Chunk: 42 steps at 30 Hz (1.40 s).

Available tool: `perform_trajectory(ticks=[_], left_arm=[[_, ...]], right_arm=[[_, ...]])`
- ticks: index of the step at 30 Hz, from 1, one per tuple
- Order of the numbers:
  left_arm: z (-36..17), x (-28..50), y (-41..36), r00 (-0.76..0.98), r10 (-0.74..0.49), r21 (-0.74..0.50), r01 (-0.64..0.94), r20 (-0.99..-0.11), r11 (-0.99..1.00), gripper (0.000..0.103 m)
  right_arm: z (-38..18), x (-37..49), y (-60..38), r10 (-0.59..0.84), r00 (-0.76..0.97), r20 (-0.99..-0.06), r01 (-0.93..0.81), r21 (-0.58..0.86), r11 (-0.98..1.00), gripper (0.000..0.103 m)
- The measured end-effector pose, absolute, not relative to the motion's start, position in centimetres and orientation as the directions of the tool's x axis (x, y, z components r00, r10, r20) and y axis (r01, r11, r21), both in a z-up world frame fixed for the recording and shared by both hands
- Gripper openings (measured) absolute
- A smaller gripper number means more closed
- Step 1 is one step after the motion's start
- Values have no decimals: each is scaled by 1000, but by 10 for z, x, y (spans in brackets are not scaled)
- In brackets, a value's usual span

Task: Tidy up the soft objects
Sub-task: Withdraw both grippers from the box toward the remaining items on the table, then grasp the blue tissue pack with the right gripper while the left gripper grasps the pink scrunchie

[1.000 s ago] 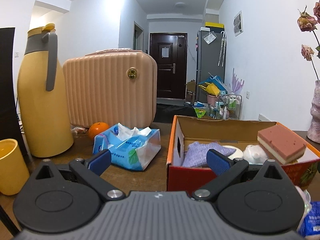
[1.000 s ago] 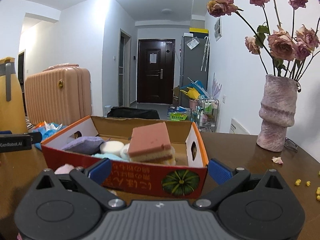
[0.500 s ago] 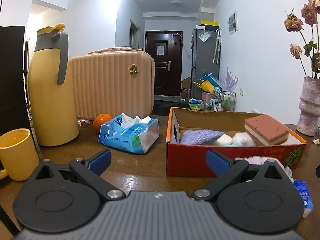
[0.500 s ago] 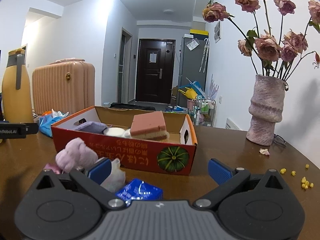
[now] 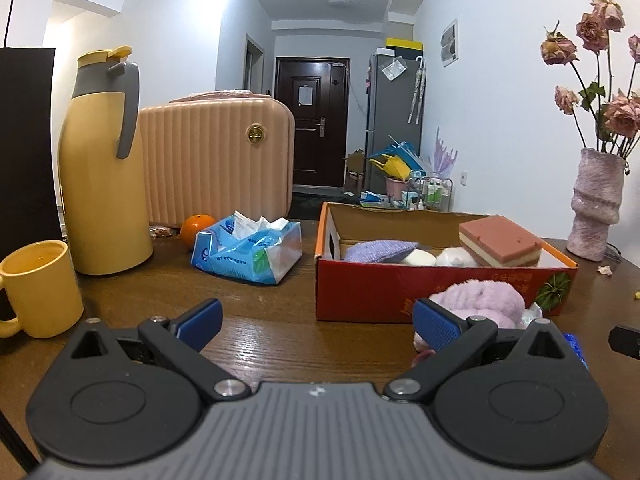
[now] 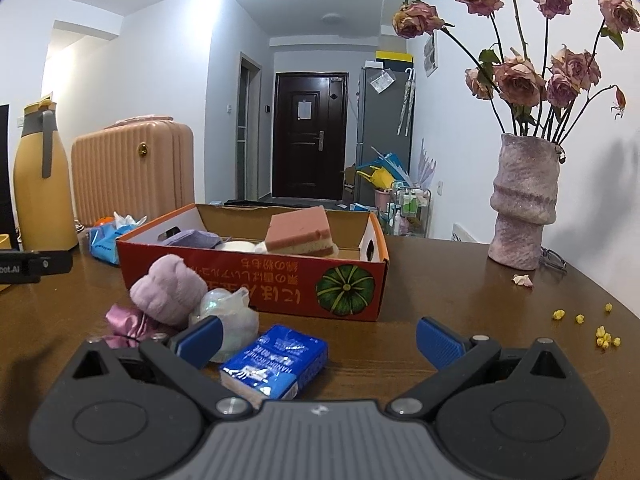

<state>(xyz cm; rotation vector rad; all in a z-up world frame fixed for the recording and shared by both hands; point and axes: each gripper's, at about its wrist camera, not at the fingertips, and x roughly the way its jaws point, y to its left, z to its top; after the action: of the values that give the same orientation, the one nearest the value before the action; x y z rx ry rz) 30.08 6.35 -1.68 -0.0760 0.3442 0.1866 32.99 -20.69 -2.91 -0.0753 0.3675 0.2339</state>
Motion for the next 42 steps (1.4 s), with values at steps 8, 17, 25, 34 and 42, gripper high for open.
perform_trajectory(ticks=[8,17,25,34,42], left_arm=[[-20,297,56,922,151,-28,-172,-355,985,103],[-24,301,56,914,164,-24,-186,-372,982,103],[-24,301,58,911,164,-36,-192,-379,981,103],[-24,302,60,910,162,-41,-192,-381,981,103],[-24,303,60,909,161,-45,-193,-385,980,103]], right_arm=[[-38,338,-199,230,875,-425,-269,-32,963,103],[-50,366,-181,236,829,-507,-277,-4,961,103],[-62,388,-169,197,789,-582,-249,-9,969,99],[-67,393,-176,225,751,-620,-258,38,965,60],[-60,383,-186,234,776,-586,-249,55,967,57]])
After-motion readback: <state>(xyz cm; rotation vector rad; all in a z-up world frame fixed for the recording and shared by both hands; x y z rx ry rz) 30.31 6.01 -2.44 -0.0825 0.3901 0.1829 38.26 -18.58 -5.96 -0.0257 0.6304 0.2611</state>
